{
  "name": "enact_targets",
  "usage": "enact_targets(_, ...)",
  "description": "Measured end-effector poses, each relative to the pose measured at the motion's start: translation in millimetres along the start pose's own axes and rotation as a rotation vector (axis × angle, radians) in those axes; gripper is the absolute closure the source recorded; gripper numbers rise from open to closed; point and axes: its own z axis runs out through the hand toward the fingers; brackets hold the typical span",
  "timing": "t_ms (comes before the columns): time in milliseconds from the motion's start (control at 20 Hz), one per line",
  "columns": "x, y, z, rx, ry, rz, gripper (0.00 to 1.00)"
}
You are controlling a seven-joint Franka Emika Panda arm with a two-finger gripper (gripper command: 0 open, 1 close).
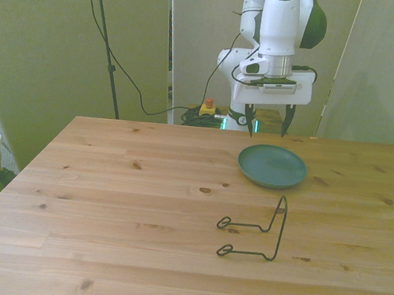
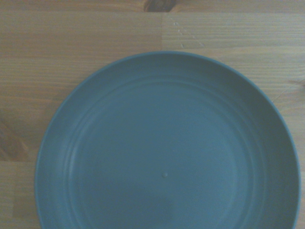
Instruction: Load the plate
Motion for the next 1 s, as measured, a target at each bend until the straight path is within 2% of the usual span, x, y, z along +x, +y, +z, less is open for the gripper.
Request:
enact_targets(450, -11, -13, 3, 0.004, 0.005, 0.009, 0.0)
enact_targets(800, -44, -48, 17, 0.008, 0.042, 0.044, 0.0)
enact_targets(1000, -69, -69, 30, -0.039, 0.104, 0.081, 0.0)
